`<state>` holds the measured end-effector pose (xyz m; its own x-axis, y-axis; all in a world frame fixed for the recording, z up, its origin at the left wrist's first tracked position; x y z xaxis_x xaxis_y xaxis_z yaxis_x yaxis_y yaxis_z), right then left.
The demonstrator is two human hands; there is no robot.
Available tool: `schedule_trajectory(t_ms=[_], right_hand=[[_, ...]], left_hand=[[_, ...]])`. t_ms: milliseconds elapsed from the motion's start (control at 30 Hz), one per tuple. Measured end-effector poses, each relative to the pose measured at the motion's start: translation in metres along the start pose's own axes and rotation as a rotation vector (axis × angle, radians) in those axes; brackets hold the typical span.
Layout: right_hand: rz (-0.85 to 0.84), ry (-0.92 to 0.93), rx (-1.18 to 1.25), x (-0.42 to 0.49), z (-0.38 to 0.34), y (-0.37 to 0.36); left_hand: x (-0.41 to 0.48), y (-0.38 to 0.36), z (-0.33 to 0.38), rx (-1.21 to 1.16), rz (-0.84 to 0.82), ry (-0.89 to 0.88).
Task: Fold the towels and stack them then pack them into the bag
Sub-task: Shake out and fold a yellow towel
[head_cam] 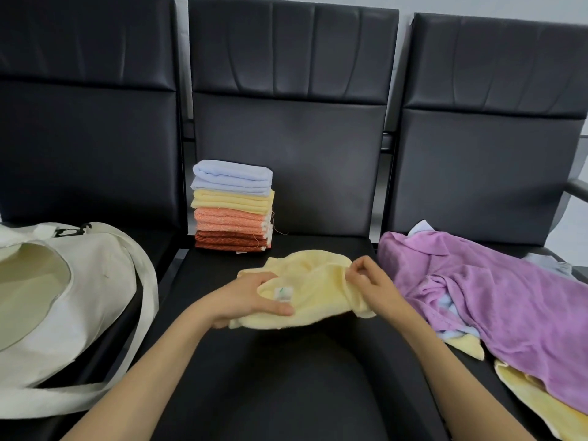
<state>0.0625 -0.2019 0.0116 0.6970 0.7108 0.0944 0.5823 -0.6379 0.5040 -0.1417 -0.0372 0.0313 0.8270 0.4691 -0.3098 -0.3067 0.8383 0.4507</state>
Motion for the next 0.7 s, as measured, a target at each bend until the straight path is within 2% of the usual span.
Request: schedule_trajectory(t_ms=[100,133,200,333,400,567,633,700], right_hand=[[-0.359,0.023,-0.473,-0.004,0.013,0.002],[-0.465,-0.006,-0.56,-0.008,0.018,-0.001],[-0.548,-0.085,-0.58,-0.015,0.023,-0.008],[-0.541,-0.151,-0.61,-0.017,0.023,-0.011],[-0.539,-0.141,-0.629,-0.015,0.023,-0.013],[-0.509,0.079,-0.775,-0.013,0.02,-0.021],[-0.433,0.151,-0.808,-0.013,0.02,-0.022],[-0.35,0.142,-0.723,-0.014,0.017,-0.02]], left_hand=[[0.002,-0.006,-0.011,0.452,0.002,0.082],[0.002,-0.01,-0.014,0.543,-0.028,0.096],[0.003,-0.019,-0.019,0.649,-0.074,0.134],[0.004,-0.03,-0.028,0.615,-0.079,0.165],[0.005,-0.031,-0.031,0.689,-0.065,0.123],[0.013,-0.03,-0.032,0.787,0.028,0.009],[0.013,-0.031,-0.03,0.81,0.062,-0.049],[0.011,-0.033,-0.026,0.789,0.115,-0.084]])
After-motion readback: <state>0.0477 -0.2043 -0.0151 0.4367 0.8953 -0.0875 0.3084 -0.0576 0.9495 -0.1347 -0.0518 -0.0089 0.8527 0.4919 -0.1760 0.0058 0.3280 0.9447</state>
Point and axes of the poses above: each hand's wrist, its own x-axis towards the middle knuckle, its own y-axis out of the back of the hand, z = x × y, the point moved 1 cm from there along x, towards the middle knuckle, and after that the axes turned 5 degrees about z, right-handed, at the moved point
